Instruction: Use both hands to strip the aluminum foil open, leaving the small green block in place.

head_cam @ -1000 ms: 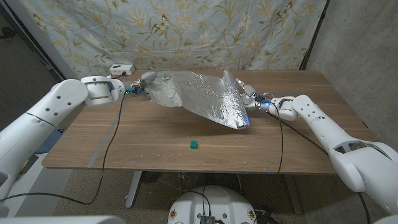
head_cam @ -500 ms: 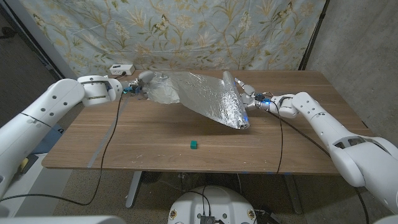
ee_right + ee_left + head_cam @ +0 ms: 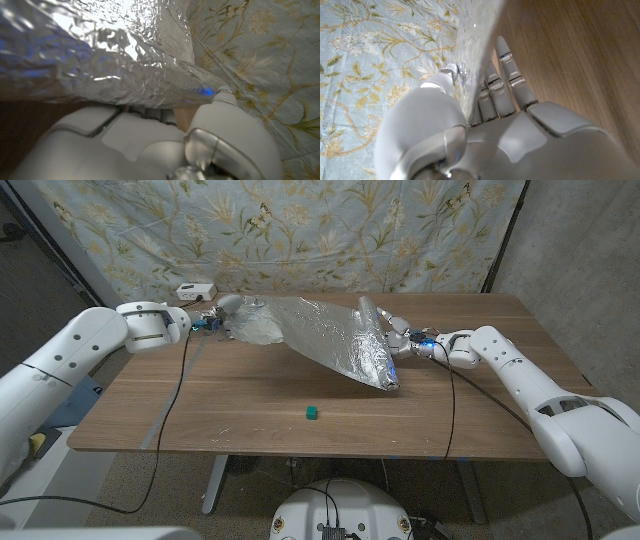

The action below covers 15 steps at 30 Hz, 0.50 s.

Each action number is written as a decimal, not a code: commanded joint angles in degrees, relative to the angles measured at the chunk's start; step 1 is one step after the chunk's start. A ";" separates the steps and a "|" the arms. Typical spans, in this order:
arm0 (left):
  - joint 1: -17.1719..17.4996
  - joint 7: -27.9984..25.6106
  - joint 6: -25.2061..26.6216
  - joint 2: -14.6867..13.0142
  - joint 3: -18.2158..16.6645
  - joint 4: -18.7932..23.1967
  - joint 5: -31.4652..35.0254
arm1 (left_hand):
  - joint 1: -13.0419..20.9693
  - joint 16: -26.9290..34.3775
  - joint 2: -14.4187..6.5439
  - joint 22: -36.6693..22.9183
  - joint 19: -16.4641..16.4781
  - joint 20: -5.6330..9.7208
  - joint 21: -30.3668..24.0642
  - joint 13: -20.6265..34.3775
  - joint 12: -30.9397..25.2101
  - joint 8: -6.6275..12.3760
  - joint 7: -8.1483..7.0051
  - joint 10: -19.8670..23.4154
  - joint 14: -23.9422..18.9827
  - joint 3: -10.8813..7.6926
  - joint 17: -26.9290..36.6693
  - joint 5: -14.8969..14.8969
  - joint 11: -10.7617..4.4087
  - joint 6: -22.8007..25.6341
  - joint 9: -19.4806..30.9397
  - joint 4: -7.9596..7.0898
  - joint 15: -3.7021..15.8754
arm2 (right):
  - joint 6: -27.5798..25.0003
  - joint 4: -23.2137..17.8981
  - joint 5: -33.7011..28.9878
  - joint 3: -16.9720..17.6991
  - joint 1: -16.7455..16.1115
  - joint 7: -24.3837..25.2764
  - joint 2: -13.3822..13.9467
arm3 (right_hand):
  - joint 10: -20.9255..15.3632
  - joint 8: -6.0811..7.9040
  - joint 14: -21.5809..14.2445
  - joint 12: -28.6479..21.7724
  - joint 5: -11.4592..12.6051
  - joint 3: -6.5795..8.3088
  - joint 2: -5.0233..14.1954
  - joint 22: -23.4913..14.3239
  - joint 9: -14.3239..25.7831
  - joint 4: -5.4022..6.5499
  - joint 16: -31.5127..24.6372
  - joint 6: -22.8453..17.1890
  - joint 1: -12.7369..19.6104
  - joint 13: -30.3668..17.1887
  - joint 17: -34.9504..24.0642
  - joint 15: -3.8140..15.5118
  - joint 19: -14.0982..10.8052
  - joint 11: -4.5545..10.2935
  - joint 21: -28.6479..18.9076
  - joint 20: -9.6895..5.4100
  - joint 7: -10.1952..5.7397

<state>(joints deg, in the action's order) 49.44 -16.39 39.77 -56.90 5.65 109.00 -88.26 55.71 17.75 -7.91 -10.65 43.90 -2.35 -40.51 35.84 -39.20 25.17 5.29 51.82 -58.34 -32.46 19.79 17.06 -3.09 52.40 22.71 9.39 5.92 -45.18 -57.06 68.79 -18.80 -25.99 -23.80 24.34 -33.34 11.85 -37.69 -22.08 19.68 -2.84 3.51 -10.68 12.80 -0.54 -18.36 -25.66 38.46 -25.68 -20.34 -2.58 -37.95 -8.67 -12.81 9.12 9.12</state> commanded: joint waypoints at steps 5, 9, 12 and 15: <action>4.18 -1.78 -1.79 -0.78 -2.61 1.45 -2.31 | 0.48 -0.36 -0.08 -0.19 -0.30 -0.02 -0.52 0.03 0.20 -0.29 0.09 0.41 -0.33 0.10 0.11 -0.12 -0.69 0.16 0.20 -0.25 0.14 | -0.83 -0.39 -0.45 -0.03 0.32 0.93 0.16 | -0.42 0.24 -0.64 -0.18 0.29 -0.55 0.58 -0.05 0.06 0.03 0.34 -0.01 -0.02 -0.20 -0.34 -0.01 -0.35 -0.17 -0.09 -0.10 2.55; 4.48 -1.06 -2.21 -0.76 -2.57 1.24 -2.17 | 0.45 -0.37 -0.12 -0.18 -0.36 -0.05 -0.56 0.00 0.21 -0.28 0.07 0.46 -0.34 0.10 0.13 -0.13 -0.69 0.22 0.22 -0.27 0.14 | -1.08 -0.63 -0.46 -0.11 0.23 1.21 0.14 | -0.48 0.23 -0.71 -0.20 0.28 -0.60 0.62 -0.05 0.06 0.03 0.36 0.01 -0.02 -0.21 -0.36 0.02 -0.35 -0.15 -0.08 -0.10 2.56; 4.35 -0.75 -2.26 -0.74 -2.40 1.05 -2.19 | 0.52 -0.39 -0.14 -0.18 -0.39 -0.04 -0.60 0.07 0.21 -0.32 0.10 0.37 -0.28 0.08 0.17 -0.14 -0.73 0.14 0.23 -0.22 0.16 | -1.00 -0.81 -0.40 -0.05 0.10 1.28 0.10 | -0.51 0.23 -0.69 -0.20 0.27 -0.65 0.65 -0.05 0.06 0.03 0.40 -0.01 -0.01 -0.23 -0.37 0.06 -0.40 -0.19 -0.08 -0.08 2.56; 4.17 -0.76 -2.45 -0.81 -2.21 1.02 -1.78 | 0.53 -0.36 -0.11 -0.18 -0.36 -0.03 -0.67 0.02 0.22 -0.29 0.17 0.44 -0.35 0.10 0.20 -0.15 -0.74 0.20 0.27 -0.19 0.11 | -1.06 -1.13 -0.31 0.03 0.02 1.64 0.09 | -0.57 0.24 -0.79 -0.22 0.26 -0.67 0.69 -0.05 0.05 0.02 0.38 -0.02 0.02 -0.24 -0.39 0.03 -0.40 -0.19 -0.07 -0.06 2.56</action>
<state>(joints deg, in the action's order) 52.93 -17.41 38.20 -57.56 3.59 110.01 -90.11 55.71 17.30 -7.91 -10.65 43.90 -2.35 -41.00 35.84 -38.92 25.17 5.28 51.80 -58.34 -32.46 19.79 17.02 -3.11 52.38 22.69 9.39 5.92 -45.96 -57.42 68.45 -18.83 -25.79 -22.85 24.41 -33.33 11.85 -37.91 -22.08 19.68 -3.08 3.74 -10.68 12.80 -0.30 -17.96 -25.66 38.22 -25.67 -20.62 -2.36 -37.94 -8.67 -12.81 9.11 9.12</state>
